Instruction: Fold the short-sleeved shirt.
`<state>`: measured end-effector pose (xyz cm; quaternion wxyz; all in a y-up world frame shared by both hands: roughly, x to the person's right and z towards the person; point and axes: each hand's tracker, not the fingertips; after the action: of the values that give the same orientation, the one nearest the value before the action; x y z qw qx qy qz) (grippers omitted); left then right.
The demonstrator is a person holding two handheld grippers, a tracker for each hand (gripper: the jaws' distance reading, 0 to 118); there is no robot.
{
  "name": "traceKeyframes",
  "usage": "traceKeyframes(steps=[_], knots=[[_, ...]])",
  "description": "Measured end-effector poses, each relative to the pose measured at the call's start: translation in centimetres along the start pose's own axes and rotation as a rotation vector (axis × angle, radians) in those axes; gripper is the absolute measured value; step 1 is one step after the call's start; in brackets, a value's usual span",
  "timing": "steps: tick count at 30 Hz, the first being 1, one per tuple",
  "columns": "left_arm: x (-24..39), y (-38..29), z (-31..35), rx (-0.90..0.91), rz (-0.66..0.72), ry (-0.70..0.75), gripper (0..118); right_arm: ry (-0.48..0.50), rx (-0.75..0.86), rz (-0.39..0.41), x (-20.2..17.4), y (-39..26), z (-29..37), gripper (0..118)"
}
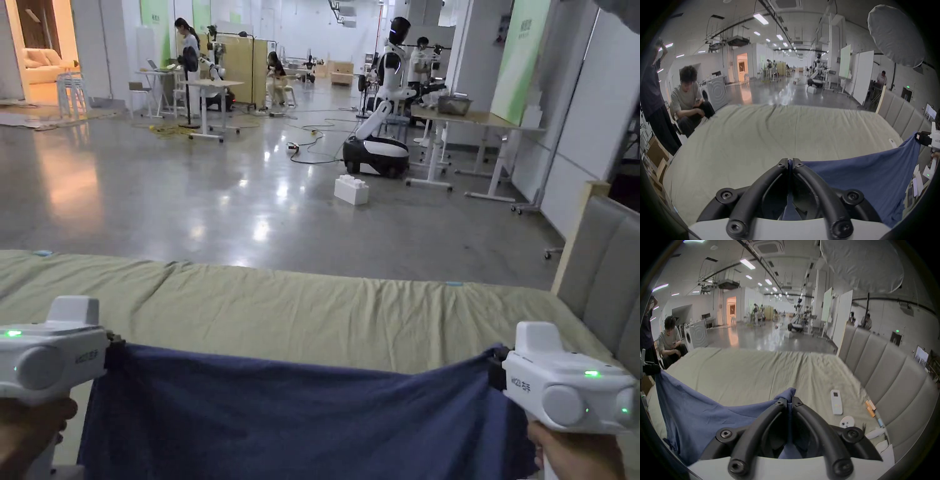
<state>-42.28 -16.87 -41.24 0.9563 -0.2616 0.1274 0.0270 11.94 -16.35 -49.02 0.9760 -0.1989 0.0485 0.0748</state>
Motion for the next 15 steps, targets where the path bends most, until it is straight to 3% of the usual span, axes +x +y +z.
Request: traceKeyframes(steps=[3,6,7,10,11,15], knots=[[0.3,4.6,4.2,0.04,0.035,-0.003,5,-0.017,0.084,-0.021,0.6,3.7,2.4,5],[-0.2,7.9,5.2,0.066,0.041,-0.002,5,-0.019,0.145,-0.015,0.2,1.6,0.7,5],[0.5,9.0,5.9,0.087,0.034,-0.005,5,-0.001,0.135,-0.03,0.8,5.4,2.5,5],[-1.1,13.0,5.2,0.132,0.016,0.007,5,-0.014,0.2,-0.008,0.9,5.9,1.5,5],[-1.1,14.1,5.2,0.143,0.025,0.005,5,0.021,0.192,-0.025,1.4,12.8,3.7,5],[0.9,17.4,7.0,0.178,0.01,0.021,5,-0.019,0.233,-0.007,1.7,17.3,3.0,5]])
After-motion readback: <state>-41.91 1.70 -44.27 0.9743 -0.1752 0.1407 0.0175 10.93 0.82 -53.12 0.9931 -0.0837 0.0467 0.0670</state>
